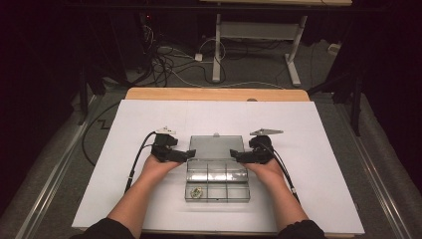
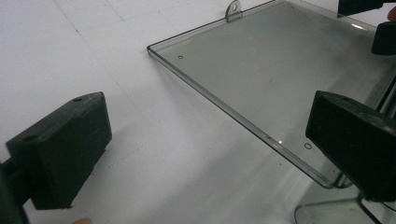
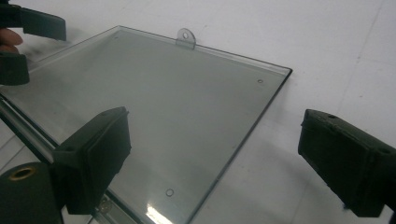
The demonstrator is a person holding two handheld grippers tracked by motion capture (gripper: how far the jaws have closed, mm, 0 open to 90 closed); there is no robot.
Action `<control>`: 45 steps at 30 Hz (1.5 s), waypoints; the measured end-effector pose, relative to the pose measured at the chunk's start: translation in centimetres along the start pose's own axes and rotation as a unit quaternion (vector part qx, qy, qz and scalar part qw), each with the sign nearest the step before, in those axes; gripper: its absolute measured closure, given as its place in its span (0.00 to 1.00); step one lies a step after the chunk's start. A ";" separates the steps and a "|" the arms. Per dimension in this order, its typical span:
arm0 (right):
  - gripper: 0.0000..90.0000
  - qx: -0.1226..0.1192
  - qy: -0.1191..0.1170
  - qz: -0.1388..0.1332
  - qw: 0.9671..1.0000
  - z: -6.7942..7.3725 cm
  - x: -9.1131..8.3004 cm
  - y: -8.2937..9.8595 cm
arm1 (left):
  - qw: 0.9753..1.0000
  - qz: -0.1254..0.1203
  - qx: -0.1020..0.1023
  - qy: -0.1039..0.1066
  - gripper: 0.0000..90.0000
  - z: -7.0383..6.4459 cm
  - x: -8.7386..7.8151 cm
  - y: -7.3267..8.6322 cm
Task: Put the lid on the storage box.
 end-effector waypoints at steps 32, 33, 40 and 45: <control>0.31 0.073 -0.065 0.038 0.994 1.0 -0.2 0.5 | 1.000 -0.002 0.002 -0.007 0.00 0.0 -0.2 -0.1; 0.31 0.073 -0.064 0.034 0.995 1.0 -0.2 0.4 | 1.000 -0.003 0.002 -0.008 0.00 0.0 -0.2 -0.1; 0.37 0.059 -0.054 0.007 0.997 0.9 -0.7 0.2 | 1.000 -0.008 -0.002 0.001 0.03 -0.2 -0.4 -0.2; 0.43 0.048 -0.042 -0.015 0.998 0.8 -1.1 0.0 | 1.000 -0.017 0.003 0.013 0.09 -0.9 -0.2 -0.5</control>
Point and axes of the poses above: each handheld gripper's, and its own axes: x roughly forward along the jaws, y roughly out of its underside, z roughly to its left, the point moved 9 cm from there along x, roughly forward along the jaws, and after that the axes turned 15 degrees about y, right-handed, at the moved point
